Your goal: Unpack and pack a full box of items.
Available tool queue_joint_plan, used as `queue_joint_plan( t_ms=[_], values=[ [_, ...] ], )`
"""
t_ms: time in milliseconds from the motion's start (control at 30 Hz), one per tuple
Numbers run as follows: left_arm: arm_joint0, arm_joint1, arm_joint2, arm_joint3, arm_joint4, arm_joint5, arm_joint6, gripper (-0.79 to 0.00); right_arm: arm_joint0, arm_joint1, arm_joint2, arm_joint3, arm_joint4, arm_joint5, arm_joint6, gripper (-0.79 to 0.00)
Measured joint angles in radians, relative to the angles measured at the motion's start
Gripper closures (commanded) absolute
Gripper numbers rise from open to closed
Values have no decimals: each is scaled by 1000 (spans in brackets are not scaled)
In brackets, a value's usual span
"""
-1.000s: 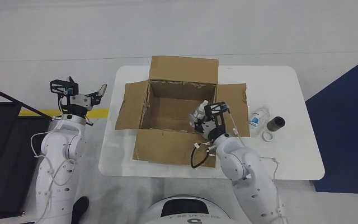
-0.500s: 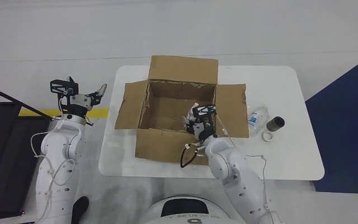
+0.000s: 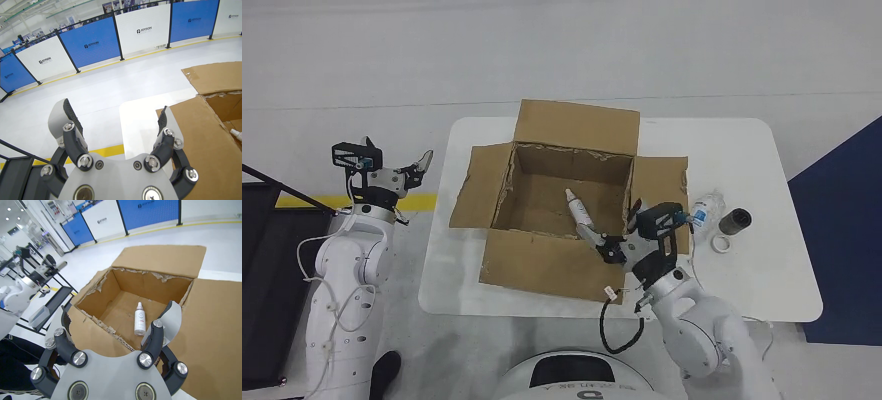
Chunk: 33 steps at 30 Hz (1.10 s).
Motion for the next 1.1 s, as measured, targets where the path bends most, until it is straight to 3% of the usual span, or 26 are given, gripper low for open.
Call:
queue_joint_plan(
  t_ms=[133, 267, 400, 467, 600, 767, 967, 1100],
  values=[
    [0, 0, 0, 0, 0, 0, 0, -785, -99, 12, 193, -14, 173, -101, -107, -785],
    [0, 0, 0, 0, 0, 0, 0, -785, -199, 20, 452, 3, 411, -176, -141, -785],
    [0, 0, 0, 0, 0, 0, 0, -785, -247, 23, 641, 94, 556, -199, -160, -785],
    [0, 0, 0, 0, 0, 0, 0, -785, -239, 25, 701, 152, 592, -174, -138, -739],
    [0, 0, 0, 0, 0, 0, 0, -785, -167, 33, 734, 246, 557, -15, -43, -582],
    [0, 0, 0, 0, 0, 0, 0, -785, -7, 49, 658, 356, 363, 203, 118, -391],
    [0, 0, 0, 0, 0, 0, 0, -785, 159, 57, 580, 456, 242, 356, 231, -369],
    [0, 0, 0, 0, 0, 0, 0, -785, 204, 61, 560, 483, 196, 408, 268, -348]
  ],
)
